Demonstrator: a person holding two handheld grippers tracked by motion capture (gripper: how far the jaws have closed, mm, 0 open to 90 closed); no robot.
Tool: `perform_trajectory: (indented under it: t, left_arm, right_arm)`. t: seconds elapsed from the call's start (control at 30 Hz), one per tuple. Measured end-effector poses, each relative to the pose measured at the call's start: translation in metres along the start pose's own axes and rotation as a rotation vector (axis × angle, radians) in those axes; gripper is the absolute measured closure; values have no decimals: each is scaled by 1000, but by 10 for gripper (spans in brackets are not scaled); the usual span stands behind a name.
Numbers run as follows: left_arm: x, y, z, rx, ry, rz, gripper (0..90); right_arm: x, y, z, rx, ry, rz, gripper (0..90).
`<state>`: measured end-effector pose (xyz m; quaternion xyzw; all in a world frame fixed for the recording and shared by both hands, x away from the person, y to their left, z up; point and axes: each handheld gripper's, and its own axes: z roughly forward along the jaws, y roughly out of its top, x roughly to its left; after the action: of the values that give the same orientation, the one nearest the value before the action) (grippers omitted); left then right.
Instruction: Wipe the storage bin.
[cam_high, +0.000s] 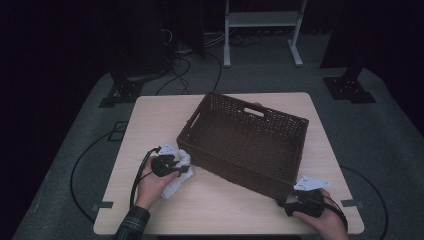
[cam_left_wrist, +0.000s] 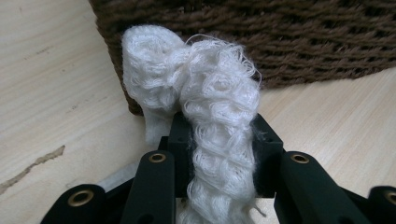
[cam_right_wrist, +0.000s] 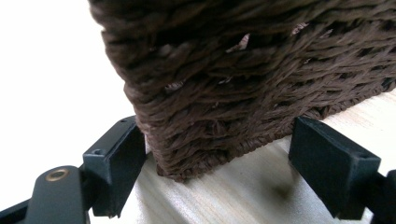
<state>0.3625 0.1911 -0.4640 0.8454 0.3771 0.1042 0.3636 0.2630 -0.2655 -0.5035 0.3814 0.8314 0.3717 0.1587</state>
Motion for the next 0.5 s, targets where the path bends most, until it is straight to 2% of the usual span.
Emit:
perform_trajectory:
  t: [0.2, 0.37, 0.5]
  left_arm:
    - [-1, -4, 10, 37, -9, -6, 674]
    - [-2, -3, 8, 33, -5, -2, 679]
    - [-2, 0, 0, 7, -5, 4, 684]
  right_arm:
    - [0, 0, 0, 0, 0, 0, 183]
    - [0, 0, 0, 0, 0, 0, 184]
    - [0, 0, 0, 0, 0, 1, 183]
